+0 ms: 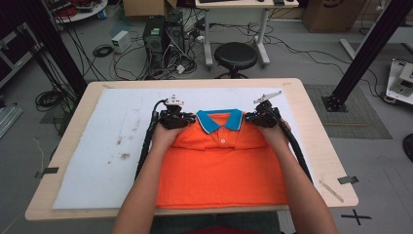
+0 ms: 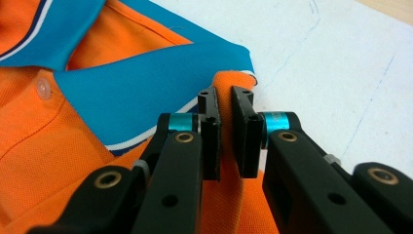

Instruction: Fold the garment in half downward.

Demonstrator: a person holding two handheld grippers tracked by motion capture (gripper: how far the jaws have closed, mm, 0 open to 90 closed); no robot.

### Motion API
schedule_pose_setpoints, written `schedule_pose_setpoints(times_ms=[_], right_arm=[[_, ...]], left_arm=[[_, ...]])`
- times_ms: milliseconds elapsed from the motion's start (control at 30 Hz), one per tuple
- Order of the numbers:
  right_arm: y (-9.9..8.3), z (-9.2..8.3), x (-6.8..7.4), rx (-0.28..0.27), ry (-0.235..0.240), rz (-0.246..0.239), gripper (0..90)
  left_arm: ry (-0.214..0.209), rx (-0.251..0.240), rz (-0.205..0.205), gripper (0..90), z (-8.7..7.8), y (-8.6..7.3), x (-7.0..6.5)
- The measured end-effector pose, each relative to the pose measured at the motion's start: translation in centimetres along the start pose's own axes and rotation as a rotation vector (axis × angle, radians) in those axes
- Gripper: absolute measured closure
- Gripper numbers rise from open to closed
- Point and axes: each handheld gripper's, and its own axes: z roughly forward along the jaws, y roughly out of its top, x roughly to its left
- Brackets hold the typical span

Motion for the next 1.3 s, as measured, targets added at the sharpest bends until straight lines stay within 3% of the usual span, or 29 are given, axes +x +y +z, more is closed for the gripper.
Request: schedule_pose_setpoints(times_ms=[233, 433, 700, 1000, 1300], right_arm=[[0.0, -0.6, 0.2, -0.012, -0.006, -0.02, 83.9], [-0.6, -2.3, 0.8, -0.075, 0.002, -0.023, 83.8], [-2.1, -5.0, 2.3, -0.143, 0.016, -0.056, 83.9], [-3.8, -6.7, 4.1, -0.163, 0.042, -0.094, 84.0], [-6.9, -8.3, 6.5, -0.149, 0.082, -0.142, 84.0]], left_arm=[[-0.001, -0.026, 0.039, 84.5, -0.8, 0.4, -0.7], [-0.022, -0.09, 0.065, 84.5, -3.0, 0.3, -1.6], [-0.056, -0.13, 0.112, 84.5, -5.1, -0.2, -3.3], [-0.082, -0.13, 0.126, 84.5, -6.3, -2.4, -5.1], [-0.117, -0.095, 0.177, 84.1, -8.1, -5.0, -7.3]])
